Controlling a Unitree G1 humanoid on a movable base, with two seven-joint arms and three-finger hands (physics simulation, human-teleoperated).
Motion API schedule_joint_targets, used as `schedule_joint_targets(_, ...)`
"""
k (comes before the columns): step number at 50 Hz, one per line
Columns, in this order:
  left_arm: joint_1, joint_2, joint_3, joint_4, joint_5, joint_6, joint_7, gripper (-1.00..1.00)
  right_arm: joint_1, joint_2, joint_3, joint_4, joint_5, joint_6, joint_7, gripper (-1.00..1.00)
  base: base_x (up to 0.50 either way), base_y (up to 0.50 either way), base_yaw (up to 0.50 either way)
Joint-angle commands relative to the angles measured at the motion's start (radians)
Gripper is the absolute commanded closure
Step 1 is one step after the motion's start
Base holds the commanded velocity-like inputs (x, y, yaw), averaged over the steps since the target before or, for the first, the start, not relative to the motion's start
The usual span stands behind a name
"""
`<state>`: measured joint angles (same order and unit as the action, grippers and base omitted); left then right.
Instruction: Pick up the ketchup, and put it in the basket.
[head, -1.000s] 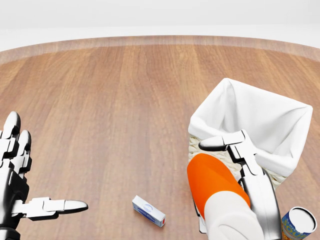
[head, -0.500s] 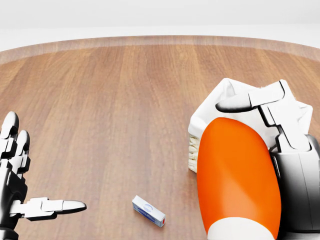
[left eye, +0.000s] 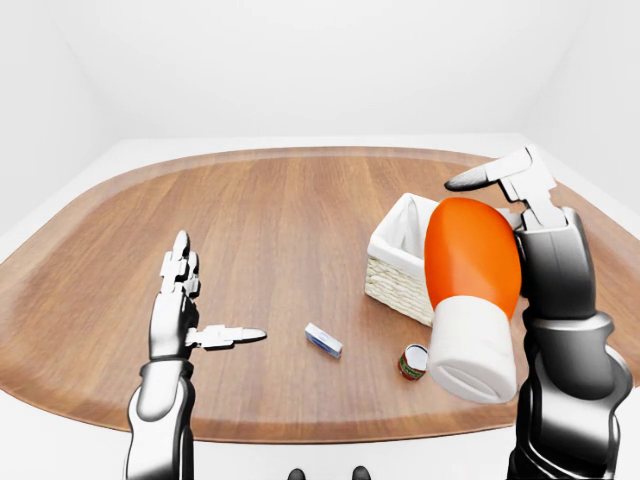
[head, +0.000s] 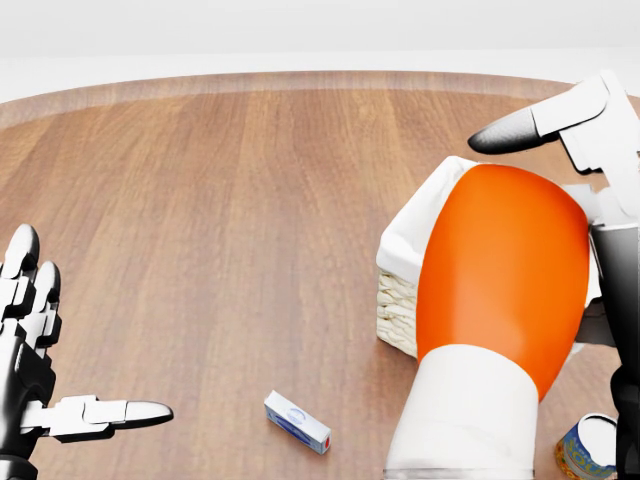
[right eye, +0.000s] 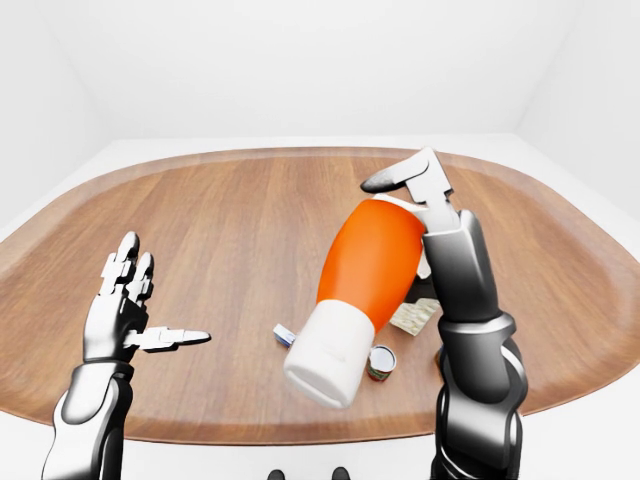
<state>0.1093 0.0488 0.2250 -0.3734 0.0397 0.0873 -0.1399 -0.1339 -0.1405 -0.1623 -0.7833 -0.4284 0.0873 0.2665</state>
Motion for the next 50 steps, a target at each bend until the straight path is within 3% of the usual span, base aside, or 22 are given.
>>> schedule_joint_targets(1, -0.002, 0.001, 0.000, 0.005, 0.001, 0.000, 0.000, -1.00, -0.108, -0.079, -0.096, 0.132, 0.034, 0.000, 0.002, 1.00, 0.00, 0.00, 0.00)
schedule_joint_targets(22, -0.004, 0.005, 0.012, -0.004, -0.010, 0.000, -0.005, -1.00, -0.223, -0.212, -0.108, 0.417, -0.075, 0.000, 0.023, 1.00, 0.00, 0.00, 0.00)
schedule_joint_targets(50, -0.008, 0.008, 0.030, -0.010, -0.028, 0.000, -0.014, -1.00, -0.381, -0.364, -0.113, 0.635, -0.373, 0.000, 0.192, 1.00, 0.00, 0.00, 0.00)
